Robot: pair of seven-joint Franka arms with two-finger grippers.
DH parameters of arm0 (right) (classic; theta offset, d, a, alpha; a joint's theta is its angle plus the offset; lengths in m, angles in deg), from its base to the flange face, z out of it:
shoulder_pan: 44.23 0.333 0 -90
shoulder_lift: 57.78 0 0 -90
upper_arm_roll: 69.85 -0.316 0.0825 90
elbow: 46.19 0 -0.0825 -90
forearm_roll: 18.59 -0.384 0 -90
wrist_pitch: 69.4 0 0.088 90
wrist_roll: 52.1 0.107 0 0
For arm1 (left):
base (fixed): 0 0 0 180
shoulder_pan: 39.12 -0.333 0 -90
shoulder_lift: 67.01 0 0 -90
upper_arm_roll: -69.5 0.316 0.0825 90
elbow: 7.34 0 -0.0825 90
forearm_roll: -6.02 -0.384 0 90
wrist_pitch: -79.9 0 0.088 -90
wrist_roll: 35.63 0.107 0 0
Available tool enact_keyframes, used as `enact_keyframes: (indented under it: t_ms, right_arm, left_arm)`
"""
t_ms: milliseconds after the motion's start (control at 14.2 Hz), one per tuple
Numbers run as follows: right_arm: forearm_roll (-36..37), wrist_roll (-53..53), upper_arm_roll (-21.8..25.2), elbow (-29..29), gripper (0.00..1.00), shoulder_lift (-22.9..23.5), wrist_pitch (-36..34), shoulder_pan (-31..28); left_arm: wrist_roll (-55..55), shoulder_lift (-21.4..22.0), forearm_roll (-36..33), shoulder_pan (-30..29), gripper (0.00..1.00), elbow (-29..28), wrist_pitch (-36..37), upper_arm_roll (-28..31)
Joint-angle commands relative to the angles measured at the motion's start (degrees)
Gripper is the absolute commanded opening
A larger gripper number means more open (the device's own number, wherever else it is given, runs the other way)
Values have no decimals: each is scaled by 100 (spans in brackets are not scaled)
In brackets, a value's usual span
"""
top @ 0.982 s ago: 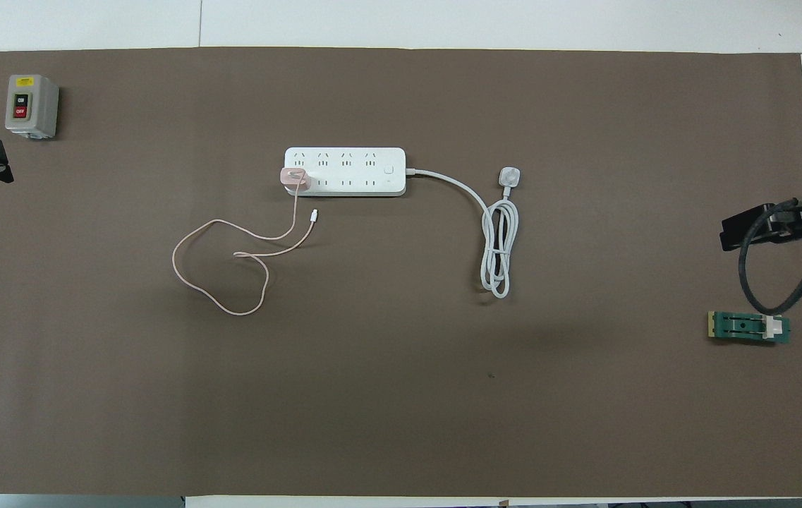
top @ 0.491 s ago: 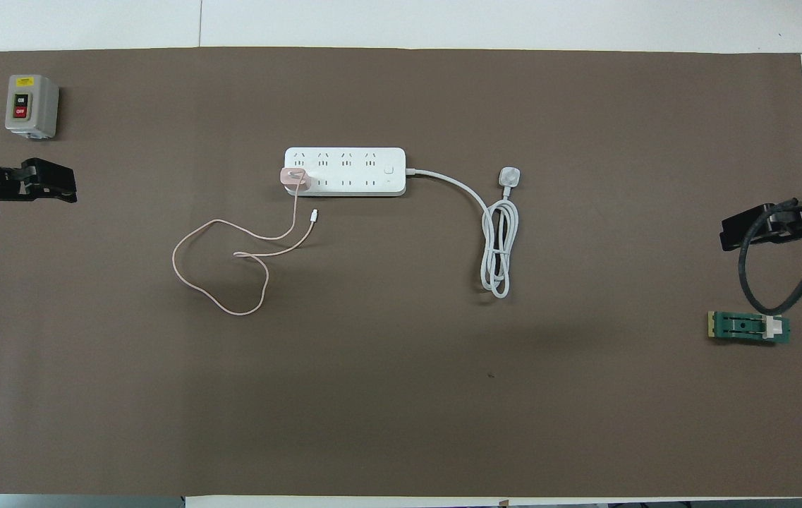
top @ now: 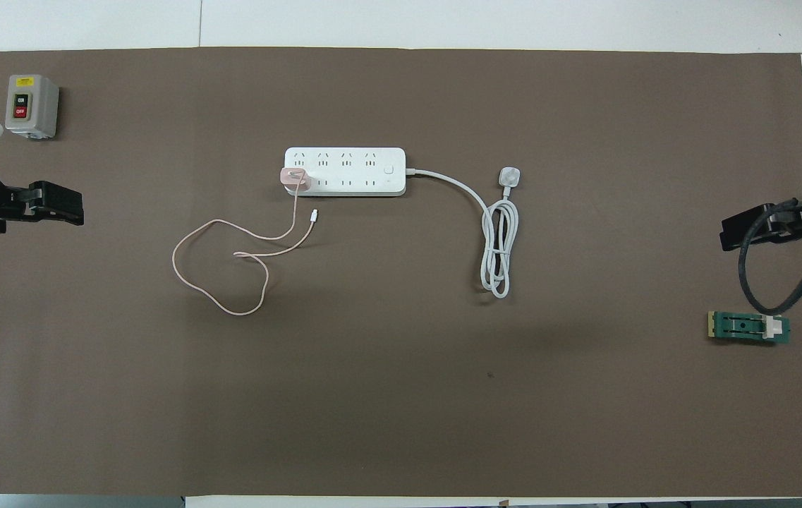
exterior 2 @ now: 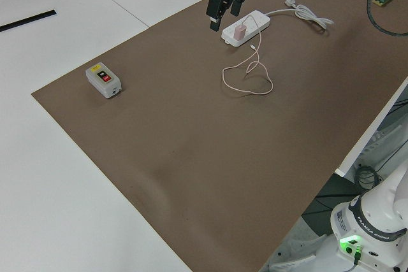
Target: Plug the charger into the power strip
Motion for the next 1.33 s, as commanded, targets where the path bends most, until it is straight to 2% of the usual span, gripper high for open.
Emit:
enact_keyframes:
  t_ms: [0,632,842,1263]
  right_arm:
    - [18,65,-57,38,100,-62,-69,-67]
    - [18,65,-57,38,100,-62,-78,-67]
    - [18,65,-57,46,100,-62,-78,-67]
    - [18,74,-48,38,100,-62,-78,-93]
  left_arm:
    - [110,123,371,27,100,227,602,38]
    - [409,115,356,88,100,236,770,20]
    - [864,106,347,80,100,236,857,-6]
    - [524,88,364,88,100,236,902,-6]
